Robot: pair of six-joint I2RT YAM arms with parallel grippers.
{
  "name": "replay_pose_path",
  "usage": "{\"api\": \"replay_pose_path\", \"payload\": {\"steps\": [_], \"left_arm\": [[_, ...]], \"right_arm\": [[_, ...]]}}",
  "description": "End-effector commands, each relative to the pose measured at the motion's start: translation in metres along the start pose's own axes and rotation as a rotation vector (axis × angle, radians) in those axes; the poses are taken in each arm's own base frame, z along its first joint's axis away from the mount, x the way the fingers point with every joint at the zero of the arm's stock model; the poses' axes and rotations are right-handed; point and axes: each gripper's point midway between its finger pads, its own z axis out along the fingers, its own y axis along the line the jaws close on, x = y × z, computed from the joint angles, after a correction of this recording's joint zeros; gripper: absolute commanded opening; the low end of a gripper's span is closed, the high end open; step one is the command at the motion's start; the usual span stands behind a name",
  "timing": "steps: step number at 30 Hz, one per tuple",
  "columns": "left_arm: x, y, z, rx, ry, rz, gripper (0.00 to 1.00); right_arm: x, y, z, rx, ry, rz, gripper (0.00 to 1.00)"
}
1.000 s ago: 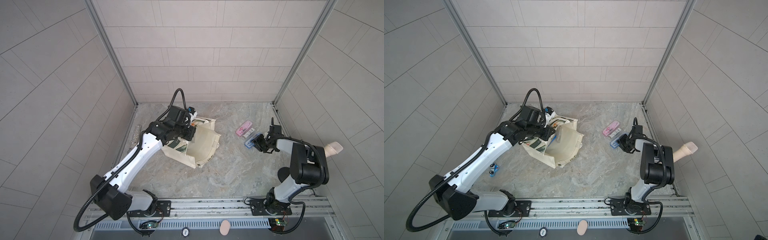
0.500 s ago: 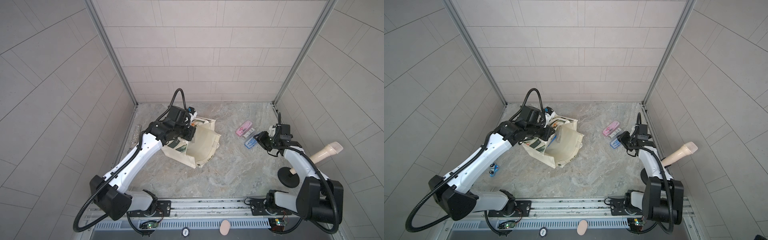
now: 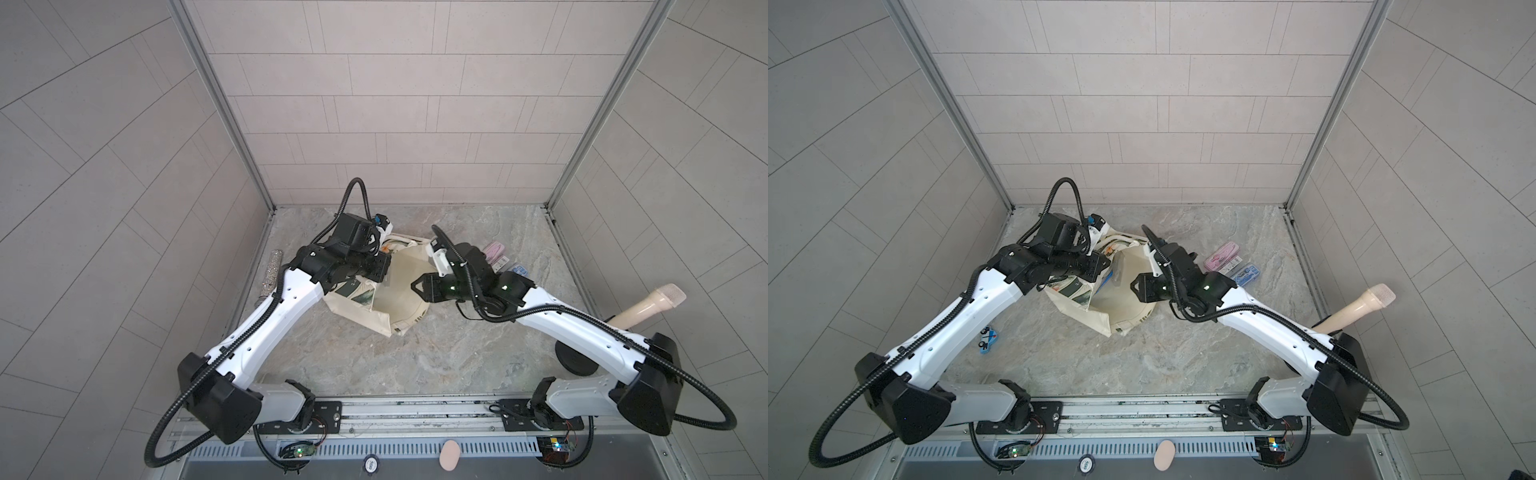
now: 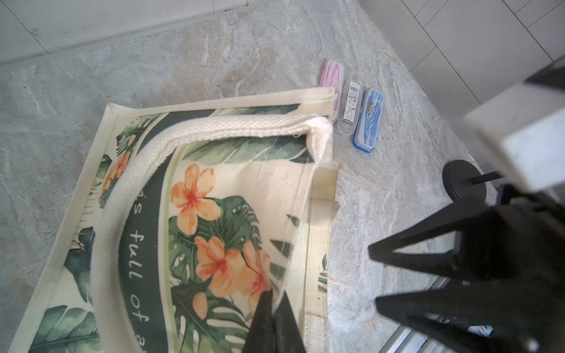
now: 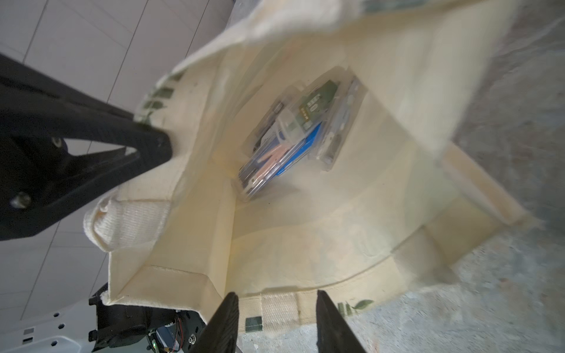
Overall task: Take out the compass set from the canvas bag
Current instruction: Adjust the canvas bag at the center of the board.
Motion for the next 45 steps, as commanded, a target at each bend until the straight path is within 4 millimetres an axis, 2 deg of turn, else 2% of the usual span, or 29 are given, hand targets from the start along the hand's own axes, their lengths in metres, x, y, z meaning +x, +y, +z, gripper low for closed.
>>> {"api": "replay_pose_path", "payload": {"steps": [1,3,5,7,12,17,24,28,32,35,40,42,45], "left_arm": [[-0.009,-0.003,-0.011,0.016,-0.059,-0.002,0.0],[-0.009,-0.004,-0.012,0.018,-0.062,0.0,0.0],[-0.01,-0.005,-0.013,0.021,-0.065,0.0,0.0],[-0.01,-0.006,-0.014,0.025,-0.062,-0.001,0.0],[-0.009,-0.008,-0.016,0.033,-0.065,0.001,0.0],[-0.011,-0.011,-0.016,0.049,-0.056,0.0,0.0],[-0.018,-0.015,-0.018,0.07,-0.059,0.002,0.0],[-0.016,-0.016,-0.017,0.071,-0.047,0.012,0.0],[-0.011,-0.015,-0.017,0.07,-0.022,0.04,0.0],[-0.009,-0.012,-0.018,0.053,-0.007,0.053,0.0],[-0.013,-0.001,-0.016,0.012,0.005,0.042,0.0],[-0.019,0.005,-0.011,-0.005,0.017,0.039,0.0],[-0.031,0.008,-0.007,-0.024,0.032,0.076,0.0]], "right_arm": [[0.01,-0.013,0.027,0.083,0.057,0.003,0.43],[0.013,-0.019,0.04,0.11,0.081,0.02,0.46],[0.015,-0.024,0.052,0.132,0.099,0.023,0.54],[0.015,-0.03,0.062,0.165,0.112,0.022,0.58],[0.006,-0.039,0.082,0.206,0.082,0.032,0.59],[0.005,-0.047,0.112,0.201,0.058,0.119,0.59],[0.0,-0.065,0.146,0.212,-0.062,0.203,0.71],[-0.011,-0.069,0.157,0.233,-0.11,0.184,0.72],[-0.019,-0.069,0.168,0.188,-0.195,0.22,0.63],[-0.012,-0.065,0.171,0.122,-0.254,0.281,0.58],[0.018,-0.044,0.163,0.098,-0.26,0.248,0.57],[0.027,-0.035,0.161,0.078,-0.261,0.248,0.57],[0.036,-0.033,0.168,0.059,-0.237,0.269,0.57]]}}
